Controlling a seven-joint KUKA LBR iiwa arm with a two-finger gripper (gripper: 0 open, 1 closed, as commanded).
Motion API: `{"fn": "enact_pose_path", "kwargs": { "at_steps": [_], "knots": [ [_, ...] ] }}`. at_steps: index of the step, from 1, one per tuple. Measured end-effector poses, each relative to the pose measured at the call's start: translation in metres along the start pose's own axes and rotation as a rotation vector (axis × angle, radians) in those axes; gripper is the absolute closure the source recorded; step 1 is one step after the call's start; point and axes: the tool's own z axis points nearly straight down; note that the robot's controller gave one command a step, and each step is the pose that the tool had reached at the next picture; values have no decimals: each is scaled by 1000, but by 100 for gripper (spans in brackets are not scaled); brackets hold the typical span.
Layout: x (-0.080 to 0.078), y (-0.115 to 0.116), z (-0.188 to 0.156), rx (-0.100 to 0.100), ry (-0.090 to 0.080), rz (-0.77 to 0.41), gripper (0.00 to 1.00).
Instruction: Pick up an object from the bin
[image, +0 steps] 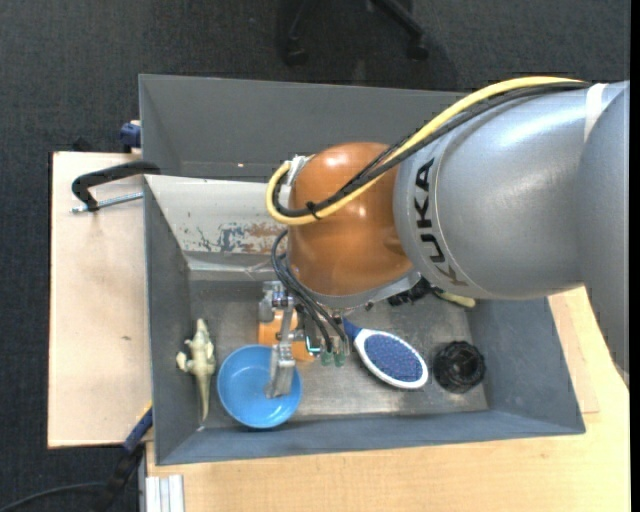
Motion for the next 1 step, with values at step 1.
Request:
{"fn": "enact_pose_path", "kwargs": {
  "at_steps": [1],
  "knots": [
    [-68,-65,119,2,-5,-125,0]
  ]
}}
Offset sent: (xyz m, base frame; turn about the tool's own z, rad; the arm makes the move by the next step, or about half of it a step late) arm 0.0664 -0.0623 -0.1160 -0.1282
